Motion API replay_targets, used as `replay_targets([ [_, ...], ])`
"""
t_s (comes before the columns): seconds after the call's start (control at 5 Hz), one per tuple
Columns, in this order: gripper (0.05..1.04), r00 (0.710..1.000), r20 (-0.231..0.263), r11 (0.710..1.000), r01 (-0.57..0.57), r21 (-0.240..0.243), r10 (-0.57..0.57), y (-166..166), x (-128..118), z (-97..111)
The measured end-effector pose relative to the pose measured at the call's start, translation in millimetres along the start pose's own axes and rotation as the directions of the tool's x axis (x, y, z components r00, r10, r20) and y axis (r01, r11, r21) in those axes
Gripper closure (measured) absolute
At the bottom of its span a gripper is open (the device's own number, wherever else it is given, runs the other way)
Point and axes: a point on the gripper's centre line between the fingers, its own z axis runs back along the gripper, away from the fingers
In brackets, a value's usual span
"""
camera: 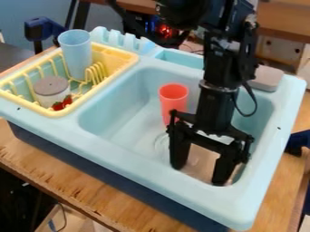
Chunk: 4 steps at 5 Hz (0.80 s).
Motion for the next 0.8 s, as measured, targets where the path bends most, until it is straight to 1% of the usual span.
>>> replay_targets([
  [0.2, 0.083, 0.999, 0.043, 1.000, -0.026, -0.013, 0.027, 3, 17, 9],
  [0.4, 0.083, 0.989, 0.145, 0.999, -0.038, -0.001, 0.038, 3, 36, 35],
  [0.6, 0.083, 0.977, 0.212, 1.000, 0.013, 0.000, -0.013, 0, 48, 54],
  [0.8, 0.083, 0.975, 0.221, 1.000, 0.027, -0.006, -0.025, -2, 49, 57],
])
